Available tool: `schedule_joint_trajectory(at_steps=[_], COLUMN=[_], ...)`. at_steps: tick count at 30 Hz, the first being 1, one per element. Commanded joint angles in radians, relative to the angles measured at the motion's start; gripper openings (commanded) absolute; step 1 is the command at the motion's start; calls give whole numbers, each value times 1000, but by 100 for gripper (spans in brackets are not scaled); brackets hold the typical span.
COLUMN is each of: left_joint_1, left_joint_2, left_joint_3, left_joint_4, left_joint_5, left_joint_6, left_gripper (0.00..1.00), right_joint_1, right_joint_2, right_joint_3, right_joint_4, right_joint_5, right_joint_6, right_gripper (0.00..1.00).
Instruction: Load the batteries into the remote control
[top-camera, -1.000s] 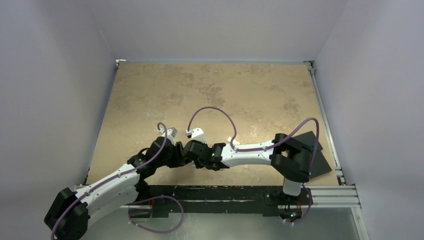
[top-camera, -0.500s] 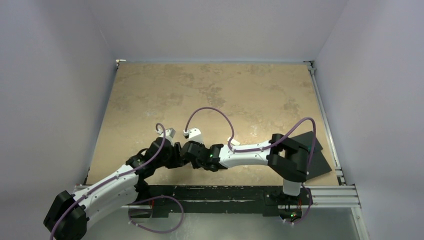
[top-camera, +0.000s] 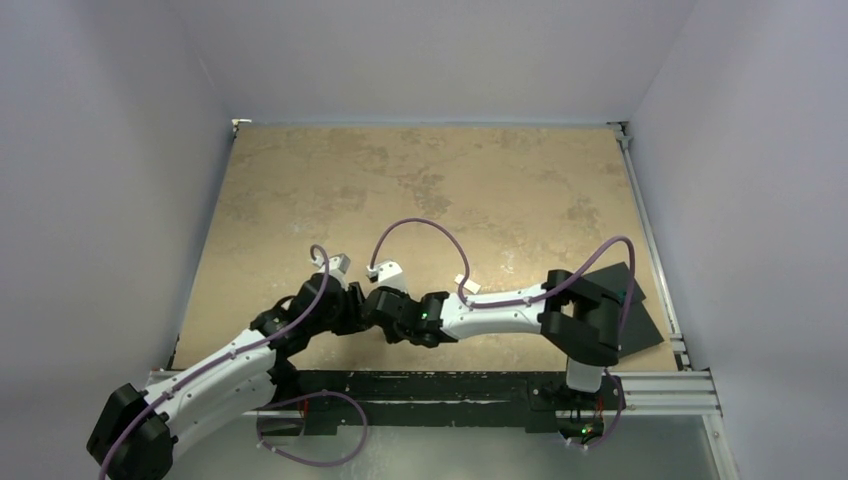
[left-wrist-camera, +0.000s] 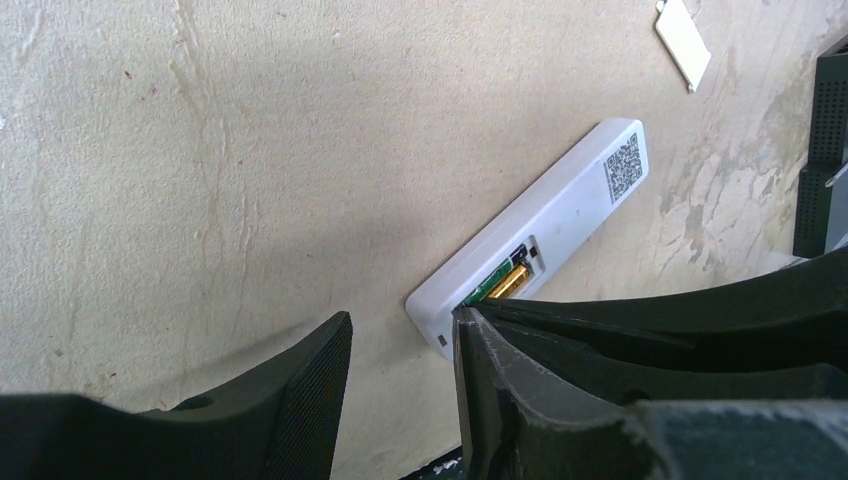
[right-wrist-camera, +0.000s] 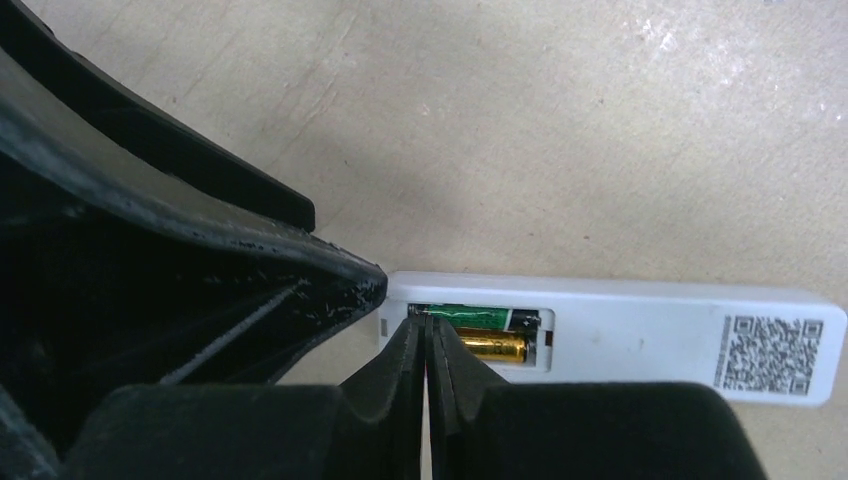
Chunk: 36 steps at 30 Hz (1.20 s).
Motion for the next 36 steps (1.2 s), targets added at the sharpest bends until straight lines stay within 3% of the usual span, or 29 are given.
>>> schedule_joint_trajectory(at_steps=[1, 19, 26, 36], left_joint_1=[3, 3, 3, 4], left_joint_2=[-12, 86, 156, 240], left_joint_3=[47, 71, 76, 79], left_joint_4=[0, 84, 143, 229], left_joint_5=[-5, 51, 65, 100], left_joint_6=[-12, 22, 44, 50], left_gripper=[41, 43, 41, 34], right_joint_1=[9, 9, 8, 6], right_joint_2=[-71, -303, -343, -330], right_joint_3=[-14, -127, -183, -239], right_joint_4=[-40, -63, -63, -53], right_joint_5=[12, 54, 66, 84], right_joint_6=[17, 48, 70, 105], right_gripper=[13, 35, 34, 17])
